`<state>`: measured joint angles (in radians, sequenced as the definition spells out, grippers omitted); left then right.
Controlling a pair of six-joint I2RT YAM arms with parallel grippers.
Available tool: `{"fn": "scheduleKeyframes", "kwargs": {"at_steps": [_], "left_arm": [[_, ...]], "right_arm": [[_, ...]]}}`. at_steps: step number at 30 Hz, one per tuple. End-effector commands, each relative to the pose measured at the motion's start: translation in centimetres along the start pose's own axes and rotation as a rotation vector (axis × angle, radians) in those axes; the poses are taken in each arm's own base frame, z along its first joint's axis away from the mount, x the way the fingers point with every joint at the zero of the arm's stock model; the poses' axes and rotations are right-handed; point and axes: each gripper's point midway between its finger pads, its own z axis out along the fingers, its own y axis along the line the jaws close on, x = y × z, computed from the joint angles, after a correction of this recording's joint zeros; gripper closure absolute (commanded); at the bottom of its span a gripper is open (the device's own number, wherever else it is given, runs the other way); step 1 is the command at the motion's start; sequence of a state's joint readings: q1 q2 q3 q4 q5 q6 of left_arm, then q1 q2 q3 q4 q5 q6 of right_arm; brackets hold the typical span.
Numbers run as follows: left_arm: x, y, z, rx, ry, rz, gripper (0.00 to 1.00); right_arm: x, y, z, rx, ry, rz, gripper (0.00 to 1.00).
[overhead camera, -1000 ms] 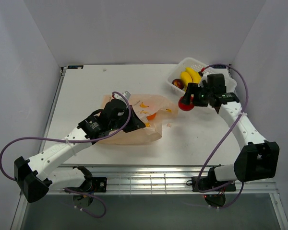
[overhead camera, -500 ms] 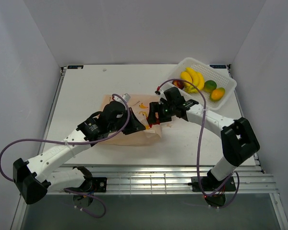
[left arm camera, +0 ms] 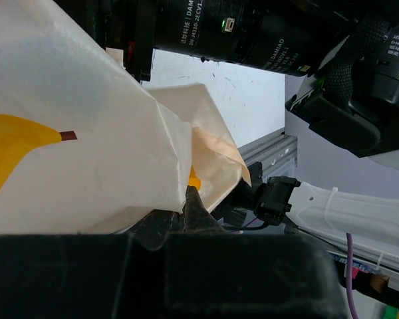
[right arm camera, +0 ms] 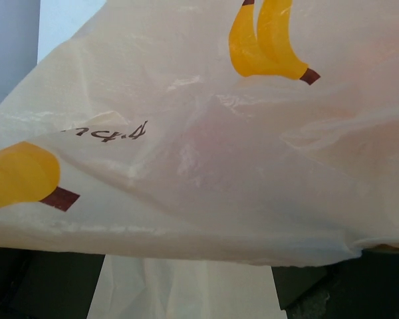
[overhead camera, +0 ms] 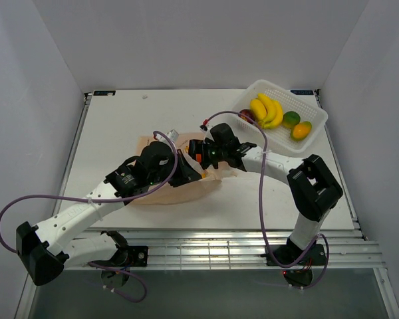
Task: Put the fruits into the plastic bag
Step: Place the fake fruit in the plastic bag.
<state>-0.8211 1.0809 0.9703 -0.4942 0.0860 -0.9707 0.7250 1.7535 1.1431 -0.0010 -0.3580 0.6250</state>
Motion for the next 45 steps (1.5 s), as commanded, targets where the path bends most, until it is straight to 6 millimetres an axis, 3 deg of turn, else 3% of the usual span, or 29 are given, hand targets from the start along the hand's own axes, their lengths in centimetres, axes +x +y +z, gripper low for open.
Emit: {"fn": "scheduleKeyframes", "kwargs": {"at_steps": [1,10,12,13,15,16,19,21,22,24,25,27,30,32,33,35,36,38,39,41,45], "left_arm": [[-0.5,-0.4,-0.3,0.014,-0.027,-0.003,1.00],[-0.9,-0.4,-0.4,-0.003,-0.043,-0.004,1.00],[-1.0,-0.3,-0.6,-0.012,-0.043,0.000,1.00],[-1.0,-0.4,-0.6,-0.014,-0.043,0.000,1.00],[-1.0,-0.3,-0.6,-0.016,-0.044,-0.003,1.00],[-1.0,-0.3,-0.6,-0.017,-0.045,-0.006,1.00],[-0.9,-0.2,-0.6,-0.020,-0.043,-0.014,1.00],[-0.9,-0.2,-0.5,-0.019,-0.042,-0.018,1.00],[-0.9,-0.1,-0.4,-0.020,-0.039,-0.019,1.00],[-0.9,-0.2,-0.1,-0.020,-0.036,-0.017,1.00],[-0.9,-0.3,-0.1,-0.018,-0.033,-0.016,1.00],[-1.0,-0.4,0.0,-0.021,-0.031,-0.015,1.00],[-1.0,-0.5,0.4,-0.025,-0.025,-0.010,1.00],[-1.2,-0.8,0.5,-0.022,-0.025,-0.011,1.00],[-1.1,-0.7,0.8,-0.029,-0.019,-0.012,1.00],[-1.2,-0.8,0.8,-0.030,-0.018,-0.018,1.00],[-1.2,-0.9,0.8,-0.030,-0.015,-0.017,1.00],[-1.2,-0.8,0.9,-0.033,-0.014,-0.022,1.00],[-1.2,-0.8,0.9,-0.036,-0.016,-0.025,1.00],[-1.1,-0.7,0.8,-0.036,-0.016,-0.029,1.00],[-1.3,-0.9,0.6,-0.028,-0.021,-0.030,1.00]], "right_arm": [[-2.6,1.7,-1.1,-0.010,-0.080,-0.034,0.10],[-3.2,0.1,-4.8,0.109,-0.116,-0.126,0.10],[-3.4,-3.2,-6.7,0.253,-0.124,-0.139,0.10],[-4.0,-3.5,-8.2,0.276,-0.148,-0.140,0.10],[-4.6,-6.1,-10.6,0.331,-0.176,-0.111,0.10],[-5.4,-6.2,-12.4,0.346,-0.223,-0.125,0.10],[-8.7,-9.6,-17.5,0.450,-0.348,-0.081,0.10],[-11.1,-10.3,-19.7,0.482,-0.411,-0.075,0.10],[-11.9,-12.2,-20.9,0.530,-0.421,-0.038,0.10],[-14.5,-13.0,-22.7,0.568,-0.474,-0.016,0.10],[-15.0,-15.5,-23.4,0.614,-0.474,0.037,0.10],[-17.3,-16.9,-25.2,0.655,-0.528,0.071,0.10],[-19.2,-21.7,-26.0,0.745,-0.537,0.137,0.10],[-19.8,-23.2,-26.0,0.770,-0.518,0.157,0.10],[-19.7,-25.2,-25.2,0.791,-0.489,0.182,0.10],[-20.8,-26.2,-25.3,0.803,-0.490,0.190,0.10],[-20.6,-27.7,-24.3,0.806,-0.460,0.209,0.10],[-21.7,-27.9,-23.7,0.785,-0.455,0.207,0.10],[-21.5,-29.1,-22.7,0.788,-0.432,0.221,0.10],[-22.6,-30.4,-23.6,0.794,-0.458,0.230,0.10],[-22.6,-32.6,-22.3,0.814,-0.436,0.268,0.10]]}}
